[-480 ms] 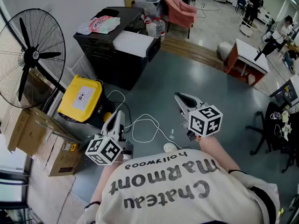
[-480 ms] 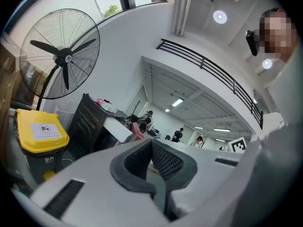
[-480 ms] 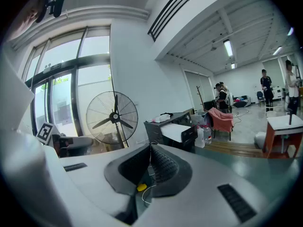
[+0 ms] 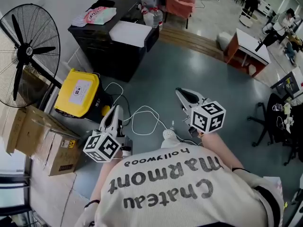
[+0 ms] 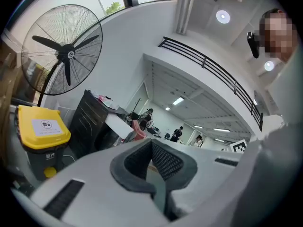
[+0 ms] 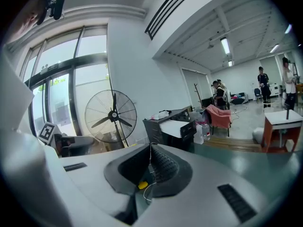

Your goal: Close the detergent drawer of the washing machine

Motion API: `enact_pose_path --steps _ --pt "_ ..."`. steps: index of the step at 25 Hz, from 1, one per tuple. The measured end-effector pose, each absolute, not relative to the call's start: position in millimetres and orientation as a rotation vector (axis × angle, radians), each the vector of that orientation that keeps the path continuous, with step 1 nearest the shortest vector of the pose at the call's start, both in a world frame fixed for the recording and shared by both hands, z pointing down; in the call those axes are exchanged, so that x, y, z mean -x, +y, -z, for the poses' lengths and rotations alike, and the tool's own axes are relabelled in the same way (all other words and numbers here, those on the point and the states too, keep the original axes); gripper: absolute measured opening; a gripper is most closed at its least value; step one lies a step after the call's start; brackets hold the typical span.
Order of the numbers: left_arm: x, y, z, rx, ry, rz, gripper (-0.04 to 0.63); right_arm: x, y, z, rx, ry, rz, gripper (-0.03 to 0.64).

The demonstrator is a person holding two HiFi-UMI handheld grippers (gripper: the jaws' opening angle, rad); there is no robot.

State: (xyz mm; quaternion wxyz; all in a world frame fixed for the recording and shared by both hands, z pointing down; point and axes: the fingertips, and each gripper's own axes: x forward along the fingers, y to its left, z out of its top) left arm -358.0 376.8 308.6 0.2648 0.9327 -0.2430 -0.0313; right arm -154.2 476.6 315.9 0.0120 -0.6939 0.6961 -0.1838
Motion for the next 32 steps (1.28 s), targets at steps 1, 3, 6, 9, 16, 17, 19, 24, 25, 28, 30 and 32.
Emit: enact_pose_path --steps 1,3,6,9,16,17,19,24,25,28,30,32 --pt "356 375 -310 -2.515 -0.658 0.080 0.008 151 474 -317 2.161 2.159 0.583 0.031" --pt "352 369 -312 -2.510 -0.662 0.071 0.008 141 467 -321 2.155 2.127 0.611 0.031" --pt "345 352 -314 -2.506 -0.688 0.070 0.008 124 446 -328 2.132 2.090 0.661 0.031" --pt "334 332 -317 -2.495 -0.723 0.062 0.008 103 424 -337 2.119 2.072 0.714 0.031" --pt "284 276 -319 -2.431 -0.820 0.093 0.008 42 354 -346 2.106 2.172 0.753 0.031" --pt "275 269 -319 -2.425 -0.830 0.098 0.008 33 344 -345 2.100 2.188 0.748 0.031" --pt "258 256 -317 -2.418 -0.848 0.113 0.008 15 325 -342 2.081 2.215 0.733 0.031" --pt "222 225 -313 -2.418 -0.900 0.146 0.008 -27 286 -335 2.029 2.254 0.697 0.031" --pt "215 221 -314 -2.415 -0.907 0.150 0.008 -35 280 -336 2.023 2.258 0.696 0.031" --pt "195 213 -322 -2.405 -0.914 0.141 0.008 -54 266 -345 2.008 2.270 0.718 0.032" --pt "182 210 -331 -2.398 -0.913 0.116 0.008 -64 260 -359 2.007 2.273 0.766 0.031" --pt "174 209 -343 -2.391 -0.923 0.077 0.008 -69 259 -376 2.000 2.272 0.836 0.031"
